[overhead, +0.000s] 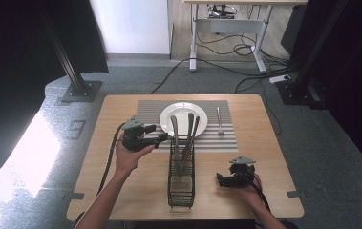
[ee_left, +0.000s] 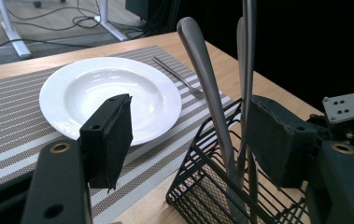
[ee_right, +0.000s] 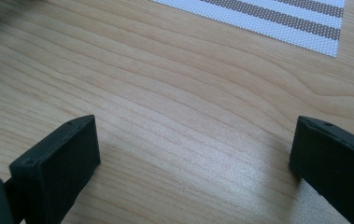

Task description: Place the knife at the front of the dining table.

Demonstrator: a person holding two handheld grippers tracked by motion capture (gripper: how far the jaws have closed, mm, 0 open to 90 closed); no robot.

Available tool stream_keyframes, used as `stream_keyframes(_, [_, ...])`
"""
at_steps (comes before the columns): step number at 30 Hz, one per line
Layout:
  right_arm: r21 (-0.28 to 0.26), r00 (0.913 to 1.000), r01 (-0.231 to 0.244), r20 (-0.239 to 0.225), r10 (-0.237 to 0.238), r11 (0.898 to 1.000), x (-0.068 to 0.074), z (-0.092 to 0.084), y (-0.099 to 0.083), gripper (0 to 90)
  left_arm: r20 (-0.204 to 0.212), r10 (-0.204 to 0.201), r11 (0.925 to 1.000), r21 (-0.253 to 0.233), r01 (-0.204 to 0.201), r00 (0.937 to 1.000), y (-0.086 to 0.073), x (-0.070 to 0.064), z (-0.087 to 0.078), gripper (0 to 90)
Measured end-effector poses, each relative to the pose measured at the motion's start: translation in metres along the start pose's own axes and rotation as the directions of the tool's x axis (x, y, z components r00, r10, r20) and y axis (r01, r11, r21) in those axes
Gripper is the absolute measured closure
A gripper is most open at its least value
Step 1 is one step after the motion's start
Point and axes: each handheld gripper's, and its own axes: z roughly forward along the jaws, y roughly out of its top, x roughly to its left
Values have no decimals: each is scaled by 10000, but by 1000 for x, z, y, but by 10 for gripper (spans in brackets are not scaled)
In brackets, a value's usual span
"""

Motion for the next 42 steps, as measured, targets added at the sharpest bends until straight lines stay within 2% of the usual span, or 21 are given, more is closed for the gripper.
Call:
stream_keyframes(8, [0, 10000, 24, -8, -24, 10000, 0, 0, 0, 18, 286, -18, 9998, 177, 13, 9996, 8, -2, 11, 331])
stream_keyframes(10, [3, 10000, 32, -16, -32, 10000, 0, 0, 0, 18, 242, 33, 9995, 304, -40, 9997, 10, -2, 15, 335])
stream_keyframes(23, [-16, 9999, 96, -37, -96, 10000, -1, 0, 0, 22, 238, 113, 9993, 360, -122, 9997, 19, -6, 31, 374])
stream_keyframes(30, [-28, 9999, 112, -34, -112, 9999, -1, 0, 0, 24, 368, 88, 9990, 446, -104, 9993, 22, -8, 40, 425])
stream_keyframes(42, [-43, 10000, 67, -4, -67, 10000, 0, -1, 0, 29, 330, 31, 9985, 543, -49, 9995, 23, -7, 51, 510])
